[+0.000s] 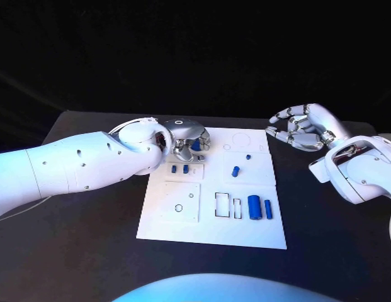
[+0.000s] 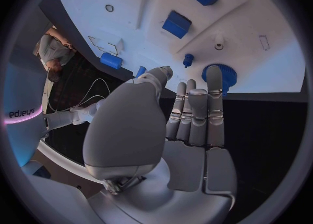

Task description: Assemble the parts on the task board

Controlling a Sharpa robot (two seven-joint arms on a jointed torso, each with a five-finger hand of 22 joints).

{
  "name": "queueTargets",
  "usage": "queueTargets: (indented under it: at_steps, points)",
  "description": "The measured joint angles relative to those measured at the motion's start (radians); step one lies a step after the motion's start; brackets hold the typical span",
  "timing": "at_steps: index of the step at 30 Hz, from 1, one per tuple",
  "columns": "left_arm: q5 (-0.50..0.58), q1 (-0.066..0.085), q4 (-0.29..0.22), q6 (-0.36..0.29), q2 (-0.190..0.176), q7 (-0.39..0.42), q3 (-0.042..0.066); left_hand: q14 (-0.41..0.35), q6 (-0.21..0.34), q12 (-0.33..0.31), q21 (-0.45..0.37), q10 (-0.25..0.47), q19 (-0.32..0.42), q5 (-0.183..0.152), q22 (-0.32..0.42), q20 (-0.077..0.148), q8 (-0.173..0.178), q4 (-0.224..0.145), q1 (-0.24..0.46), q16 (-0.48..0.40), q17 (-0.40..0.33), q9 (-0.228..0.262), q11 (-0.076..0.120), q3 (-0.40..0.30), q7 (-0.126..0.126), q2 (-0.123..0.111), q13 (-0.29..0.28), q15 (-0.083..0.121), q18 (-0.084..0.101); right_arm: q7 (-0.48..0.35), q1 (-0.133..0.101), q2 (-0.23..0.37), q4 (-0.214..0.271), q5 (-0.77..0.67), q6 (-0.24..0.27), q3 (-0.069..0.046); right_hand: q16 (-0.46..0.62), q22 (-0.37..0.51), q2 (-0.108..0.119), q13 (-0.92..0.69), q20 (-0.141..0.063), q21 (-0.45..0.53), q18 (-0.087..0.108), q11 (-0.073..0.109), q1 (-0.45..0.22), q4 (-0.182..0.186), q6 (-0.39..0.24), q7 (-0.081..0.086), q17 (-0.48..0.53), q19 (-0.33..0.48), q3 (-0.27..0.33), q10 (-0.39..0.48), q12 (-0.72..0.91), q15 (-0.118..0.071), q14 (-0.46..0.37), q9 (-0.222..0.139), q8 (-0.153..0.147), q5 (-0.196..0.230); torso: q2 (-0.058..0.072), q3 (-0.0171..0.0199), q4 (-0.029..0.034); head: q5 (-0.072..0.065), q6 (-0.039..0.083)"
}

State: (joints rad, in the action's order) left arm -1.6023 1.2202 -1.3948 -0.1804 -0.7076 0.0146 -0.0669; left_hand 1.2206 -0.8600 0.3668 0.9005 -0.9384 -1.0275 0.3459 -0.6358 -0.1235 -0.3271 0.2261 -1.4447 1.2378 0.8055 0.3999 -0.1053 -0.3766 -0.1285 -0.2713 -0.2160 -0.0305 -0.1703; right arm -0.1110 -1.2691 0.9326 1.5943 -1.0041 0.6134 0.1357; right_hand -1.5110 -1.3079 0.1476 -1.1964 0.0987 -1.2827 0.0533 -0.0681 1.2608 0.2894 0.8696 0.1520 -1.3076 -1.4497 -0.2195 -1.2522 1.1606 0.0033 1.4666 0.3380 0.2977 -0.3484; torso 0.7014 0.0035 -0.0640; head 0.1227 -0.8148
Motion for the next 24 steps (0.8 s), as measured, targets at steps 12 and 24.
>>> queueTargets:
  at_steps: [12,24]
  points:
    - [-0.042,-0.001,0.023,0.047,0.021,-0.021,0.0,0.004,-0.023,0.0,0.027,-0.011,0.004,0.0,-0.021,-0.004,0.0,-0.006,-0.021,0.031,0.015,-0.011,0.0,-0.006,-0.002,0.013,0.015,-0.004,0.0,-0.001,0.0,0.0,0.002,0.001,0.0,0.0,0.005,0.0,0.0,0.011,0.0,0.005,0.0,0.004,0.0,-0.003,0.0,0.0,0.0,0.0,-0.003,0.004,-0.015,0.0,0.0,0.0,0.0,0.0,0.0,0.0006,0.0004,-0.001,-0.004]
    - [-0.055,-0.005,0.045,0.075,0.042,-0.041,0.0,0.009,-0.03,0.0,0.041,-0.021,0.007,0.0,-0.033,0.0,0.004,-0.005,-0.034,0.049,0.022,-0.017,0.001,-0.022,-0.009,0.019,0.023,-0.001,0.0,-0.001,0.0,0.0,0.005,0.001,0.0,0.0,0.005,0.0,0.0,0.013,-0.002,0.008,0.0,0.002,0.0,-0.001,0.0,0.0,0.0,0.002,-0.004,0.006,-0.015,0.0,0.0,0.0,0.003,0.0,-0.001,0.0,0.0016,-0.002,-0.008]
